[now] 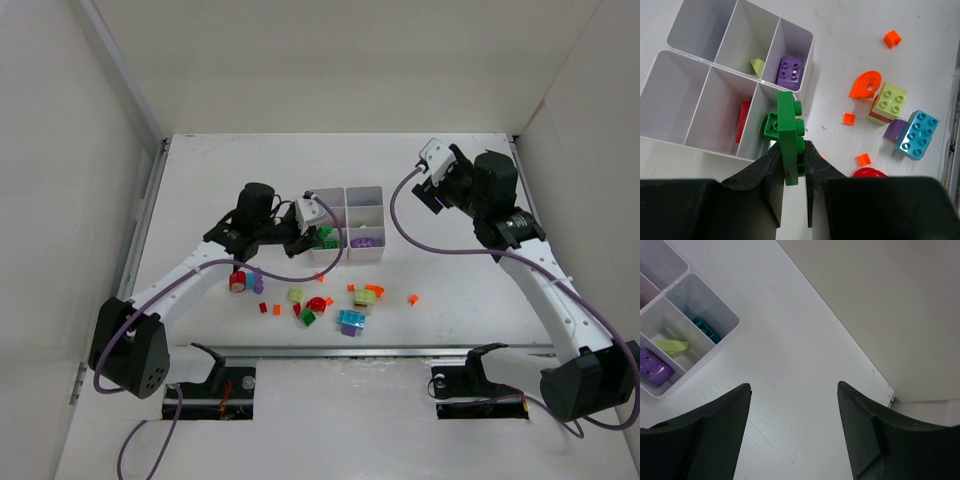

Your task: Sort the legos into containers by color

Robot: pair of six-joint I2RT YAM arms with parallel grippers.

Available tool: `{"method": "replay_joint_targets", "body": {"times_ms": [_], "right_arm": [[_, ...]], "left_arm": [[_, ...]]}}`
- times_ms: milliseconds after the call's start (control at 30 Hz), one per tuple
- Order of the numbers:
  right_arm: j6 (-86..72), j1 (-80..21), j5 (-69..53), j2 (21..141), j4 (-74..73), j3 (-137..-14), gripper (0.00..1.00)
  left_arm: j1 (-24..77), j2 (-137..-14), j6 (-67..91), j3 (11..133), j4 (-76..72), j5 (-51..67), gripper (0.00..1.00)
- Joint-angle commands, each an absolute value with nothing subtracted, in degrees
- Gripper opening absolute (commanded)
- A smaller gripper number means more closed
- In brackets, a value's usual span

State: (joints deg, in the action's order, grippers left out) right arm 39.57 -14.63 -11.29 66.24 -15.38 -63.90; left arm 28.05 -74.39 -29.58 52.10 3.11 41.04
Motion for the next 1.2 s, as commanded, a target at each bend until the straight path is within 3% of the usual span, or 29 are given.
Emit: {"method": "replay_joint_targets", "body": {"times_ms": [0,533,733,1167], "right_arm": [[38.8,-14.4,-15.1,65.3,-13.7,-64.7,0.75],[38.8,-14.4,-27.5,65.8,-14.9,-63.5,0.75],[38.8,-14.4,-27.5,65.8,-15.5,-63.5,0.75],[39.3,-14.4,-25.5,66.4,-14.9,-63.0,0.75]], "left_arm": [[27.6,-72.0,-30.4,51.9,3.5,41.3,0.00],[26.0,-70.2,-31.7,50.8,0.6,40.2,0.00],[26.0,-73.0,-34.7,54.6,-1.1,35.9,0.00],[26.0,-80.1,-35.6,60.4,-1.1,39.0,0.00]]}}
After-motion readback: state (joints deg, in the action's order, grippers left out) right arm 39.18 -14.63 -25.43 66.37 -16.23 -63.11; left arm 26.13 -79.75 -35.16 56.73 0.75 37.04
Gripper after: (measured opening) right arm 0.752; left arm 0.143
